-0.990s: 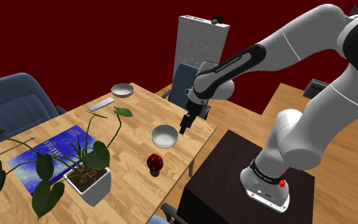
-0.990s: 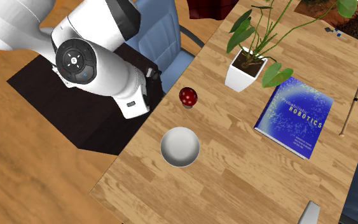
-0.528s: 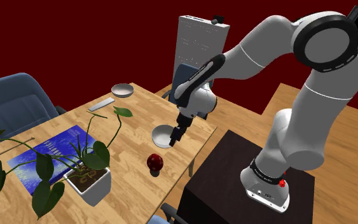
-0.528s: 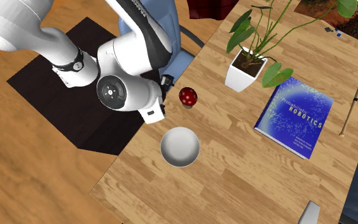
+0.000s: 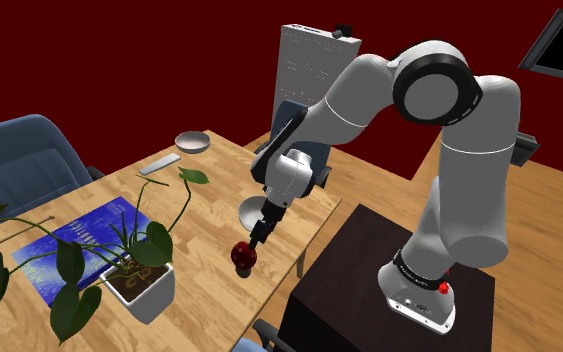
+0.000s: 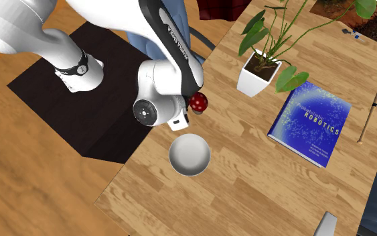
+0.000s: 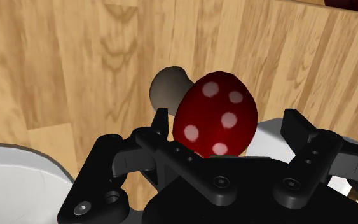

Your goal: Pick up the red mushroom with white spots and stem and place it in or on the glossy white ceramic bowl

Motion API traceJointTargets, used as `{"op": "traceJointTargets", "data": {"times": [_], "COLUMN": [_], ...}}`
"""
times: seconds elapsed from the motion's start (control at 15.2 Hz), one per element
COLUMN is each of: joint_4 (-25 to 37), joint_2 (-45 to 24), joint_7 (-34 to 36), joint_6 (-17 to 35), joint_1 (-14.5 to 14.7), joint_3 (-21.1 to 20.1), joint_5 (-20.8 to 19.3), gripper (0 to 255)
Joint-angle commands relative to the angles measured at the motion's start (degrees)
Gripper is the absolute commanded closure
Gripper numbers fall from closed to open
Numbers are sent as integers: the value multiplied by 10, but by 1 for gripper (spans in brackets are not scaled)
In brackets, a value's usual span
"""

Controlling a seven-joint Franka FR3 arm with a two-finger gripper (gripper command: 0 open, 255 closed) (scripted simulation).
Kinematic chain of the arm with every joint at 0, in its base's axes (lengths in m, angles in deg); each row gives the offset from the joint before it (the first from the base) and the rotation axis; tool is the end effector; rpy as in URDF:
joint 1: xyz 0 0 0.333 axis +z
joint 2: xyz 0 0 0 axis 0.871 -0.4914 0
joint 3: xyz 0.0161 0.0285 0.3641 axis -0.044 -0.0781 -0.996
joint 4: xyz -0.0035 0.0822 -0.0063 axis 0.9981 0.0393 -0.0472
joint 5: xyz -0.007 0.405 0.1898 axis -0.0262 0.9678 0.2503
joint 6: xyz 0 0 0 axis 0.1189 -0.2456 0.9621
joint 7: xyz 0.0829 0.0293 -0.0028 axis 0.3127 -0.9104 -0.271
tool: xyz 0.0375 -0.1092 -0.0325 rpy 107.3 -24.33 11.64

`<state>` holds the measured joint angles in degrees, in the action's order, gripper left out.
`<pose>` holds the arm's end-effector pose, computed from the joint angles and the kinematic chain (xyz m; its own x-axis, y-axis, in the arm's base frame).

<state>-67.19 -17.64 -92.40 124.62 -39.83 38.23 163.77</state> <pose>0.4706 0.1202 0.1090 0.9880 0.1372 0.0705 0.1524 -0.7981 -0.5829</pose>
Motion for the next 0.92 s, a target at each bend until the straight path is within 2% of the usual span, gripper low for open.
{"op": "traceJointTargets", "data": {"times": [0.0,0.33,0.86], "joint_4": [9,34,34], "joint_2": [-17,-61,-61], "joint_7": [-15,-40,-40], "joint_6": [3,17,17], "joint_1": [1,8,8], "joint_3": [-8,-26,-26], "joint_5": [21,63,63], "gripper": [0,0,0]}}
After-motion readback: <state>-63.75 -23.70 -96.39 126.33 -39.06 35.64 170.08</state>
